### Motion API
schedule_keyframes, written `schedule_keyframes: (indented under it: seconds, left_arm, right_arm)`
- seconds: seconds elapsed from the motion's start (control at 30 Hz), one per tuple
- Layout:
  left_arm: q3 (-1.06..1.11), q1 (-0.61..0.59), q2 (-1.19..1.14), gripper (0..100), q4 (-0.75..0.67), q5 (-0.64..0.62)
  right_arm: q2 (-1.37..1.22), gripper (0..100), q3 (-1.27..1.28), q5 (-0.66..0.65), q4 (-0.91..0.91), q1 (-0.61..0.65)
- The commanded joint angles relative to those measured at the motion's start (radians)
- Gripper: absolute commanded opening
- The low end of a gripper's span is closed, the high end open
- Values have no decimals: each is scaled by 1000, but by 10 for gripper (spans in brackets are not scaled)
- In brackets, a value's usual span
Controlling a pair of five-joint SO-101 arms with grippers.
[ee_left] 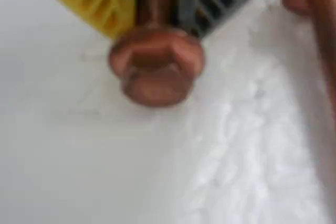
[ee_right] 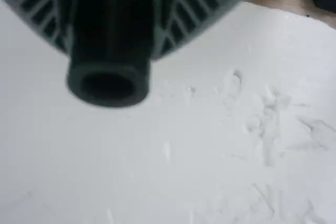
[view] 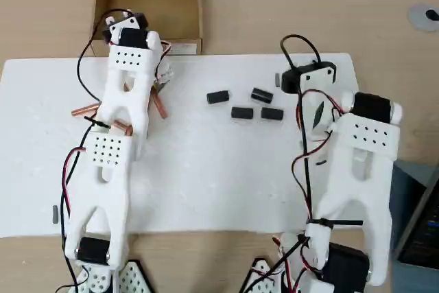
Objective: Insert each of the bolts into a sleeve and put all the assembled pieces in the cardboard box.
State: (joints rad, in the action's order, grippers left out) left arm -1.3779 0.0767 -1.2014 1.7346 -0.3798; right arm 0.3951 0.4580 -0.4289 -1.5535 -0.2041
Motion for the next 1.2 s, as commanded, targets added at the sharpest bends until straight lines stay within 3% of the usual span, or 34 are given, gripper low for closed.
schedule_keyframes:
  seconds: [0.0, 0.27, 0.4, 0.97, 1.17]
  left_arm:
    - [-61, 2, 35, 1, 21, 34]
    - [-52, 18, 272, 1, 21, 46]
    - [48, 55, 423, 1, 21, 129]
    - [928, 189, 1290, 1, 18, 276]
    - [1146, 255, 1547, 1, 17, 293]
  right_arm:
    - [45, 10, -48, 3, -28, -13]
    - [45, 10, -213, 3, -164, -8]
    - [45, 10, -263, 3, -230, -15]
    - [476, 10, -147, 12, -227, -15]
    - [607, 9, 4, 221, -130, -8]
